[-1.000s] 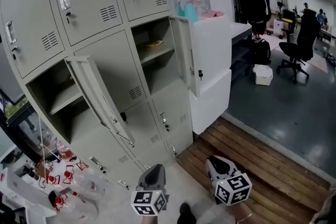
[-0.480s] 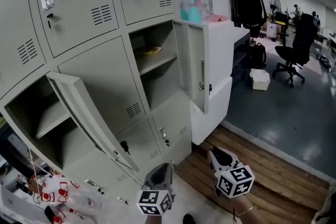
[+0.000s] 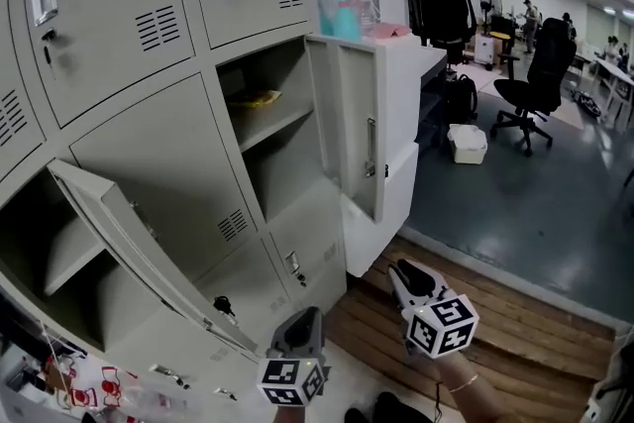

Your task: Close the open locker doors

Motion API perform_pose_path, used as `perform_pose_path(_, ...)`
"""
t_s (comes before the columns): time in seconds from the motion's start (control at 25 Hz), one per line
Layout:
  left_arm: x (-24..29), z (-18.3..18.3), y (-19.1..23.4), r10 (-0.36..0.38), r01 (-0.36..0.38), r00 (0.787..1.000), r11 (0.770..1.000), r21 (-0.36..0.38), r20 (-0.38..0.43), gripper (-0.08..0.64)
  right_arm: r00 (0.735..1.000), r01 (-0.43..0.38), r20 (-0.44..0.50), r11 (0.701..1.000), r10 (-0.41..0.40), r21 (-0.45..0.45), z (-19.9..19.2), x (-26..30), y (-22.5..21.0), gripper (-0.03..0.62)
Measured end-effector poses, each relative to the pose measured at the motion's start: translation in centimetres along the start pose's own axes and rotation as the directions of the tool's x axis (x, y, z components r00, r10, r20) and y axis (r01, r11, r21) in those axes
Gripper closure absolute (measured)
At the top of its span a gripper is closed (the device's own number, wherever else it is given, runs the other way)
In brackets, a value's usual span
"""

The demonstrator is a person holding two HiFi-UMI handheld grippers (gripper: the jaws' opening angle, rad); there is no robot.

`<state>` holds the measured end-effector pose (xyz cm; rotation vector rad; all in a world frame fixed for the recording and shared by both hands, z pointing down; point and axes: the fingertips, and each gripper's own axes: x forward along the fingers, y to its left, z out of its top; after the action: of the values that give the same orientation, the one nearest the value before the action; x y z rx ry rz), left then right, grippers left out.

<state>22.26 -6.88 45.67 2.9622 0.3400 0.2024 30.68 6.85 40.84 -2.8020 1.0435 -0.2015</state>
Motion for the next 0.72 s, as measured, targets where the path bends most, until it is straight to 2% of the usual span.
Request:
perform_pose_path(0.32, 3.4, 1.6, 0.7, 0.006, -0.006, 1.000, 1.000, 0.026, 0.015, 0.538, 0.999, 0.008, 0.039, 0.999, -0.006, -0.039, 3.2, 4.2, -3.7, 0.506)
perform_pose_path(0.72, 7.6, 3.2, 1.7, 0.068, -0.069, 0.997, 0.997, 0.031, 0.037, 0.538, 0.998, -0.055, 0.025, 0.995, 0.057, -0.078, 5.6, 10.5, -6.7, 0.483)
